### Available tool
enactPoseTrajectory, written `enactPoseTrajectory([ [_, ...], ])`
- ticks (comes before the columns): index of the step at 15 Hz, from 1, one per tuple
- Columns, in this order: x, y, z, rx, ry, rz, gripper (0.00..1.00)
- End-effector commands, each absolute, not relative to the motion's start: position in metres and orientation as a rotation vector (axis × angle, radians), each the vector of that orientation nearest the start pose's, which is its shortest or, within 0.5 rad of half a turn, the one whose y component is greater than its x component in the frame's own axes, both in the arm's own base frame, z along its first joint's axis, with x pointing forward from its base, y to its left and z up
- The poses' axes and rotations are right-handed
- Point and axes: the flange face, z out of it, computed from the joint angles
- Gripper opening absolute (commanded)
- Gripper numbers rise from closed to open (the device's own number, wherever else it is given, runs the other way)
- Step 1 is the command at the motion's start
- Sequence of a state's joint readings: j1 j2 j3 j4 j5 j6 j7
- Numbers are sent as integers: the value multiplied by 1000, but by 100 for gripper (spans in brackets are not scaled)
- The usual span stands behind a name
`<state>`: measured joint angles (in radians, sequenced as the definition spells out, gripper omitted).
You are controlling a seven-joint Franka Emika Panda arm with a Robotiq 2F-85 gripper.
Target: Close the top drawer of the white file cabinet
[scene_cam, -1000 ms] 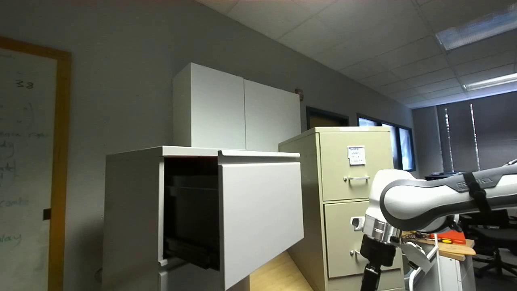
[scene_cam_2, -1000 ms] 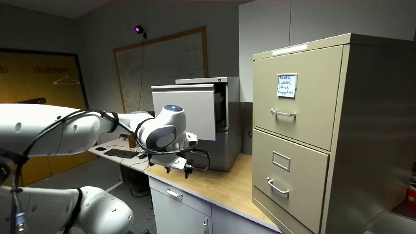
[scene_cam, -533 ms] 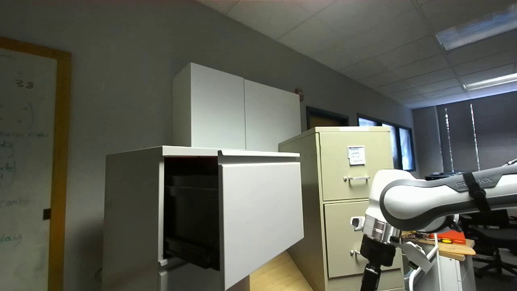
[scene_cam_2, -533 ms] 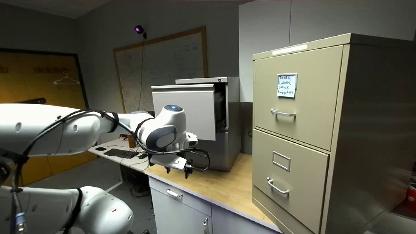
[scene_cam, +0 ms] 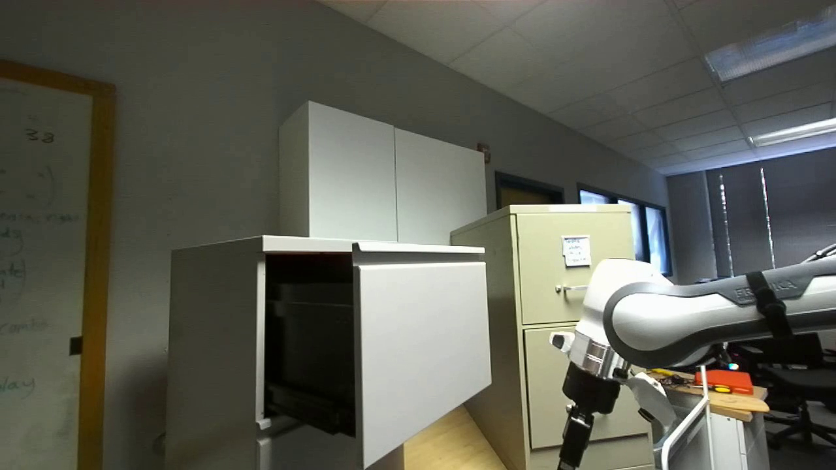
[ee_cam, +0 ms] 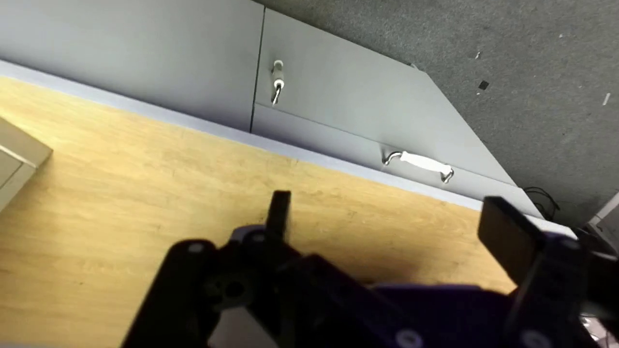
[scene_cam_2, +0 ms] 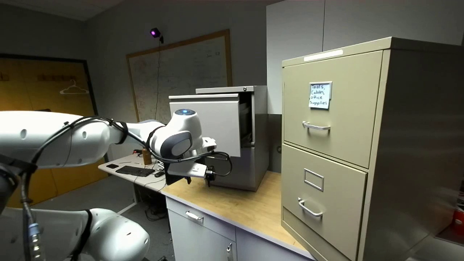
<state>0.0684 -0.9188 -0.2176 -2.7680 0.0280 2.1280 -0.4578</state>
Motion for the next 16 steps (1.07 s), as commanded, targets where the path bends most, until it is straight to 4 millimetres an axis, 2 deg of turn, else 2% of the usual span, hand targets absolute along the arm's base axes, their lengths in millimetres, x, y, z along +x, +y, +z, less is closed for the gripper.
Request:
enactPoseTrajectory([
  [1,318,-18,523,-2936,-599,-592,100],
  [6,326,10,588,-2906,-687,-818,100],
  [7,327,13,603,-2891,-688,-880,75],
  [8,328,17,615,-2878,-693,-929,75],
  [11,328,25,646,-2823,-696,-1089,49],
  [14,332,35,664,-2753,-702,-1238,27],
  [16,339,42,670,-2708,-703,-1315,13],
])
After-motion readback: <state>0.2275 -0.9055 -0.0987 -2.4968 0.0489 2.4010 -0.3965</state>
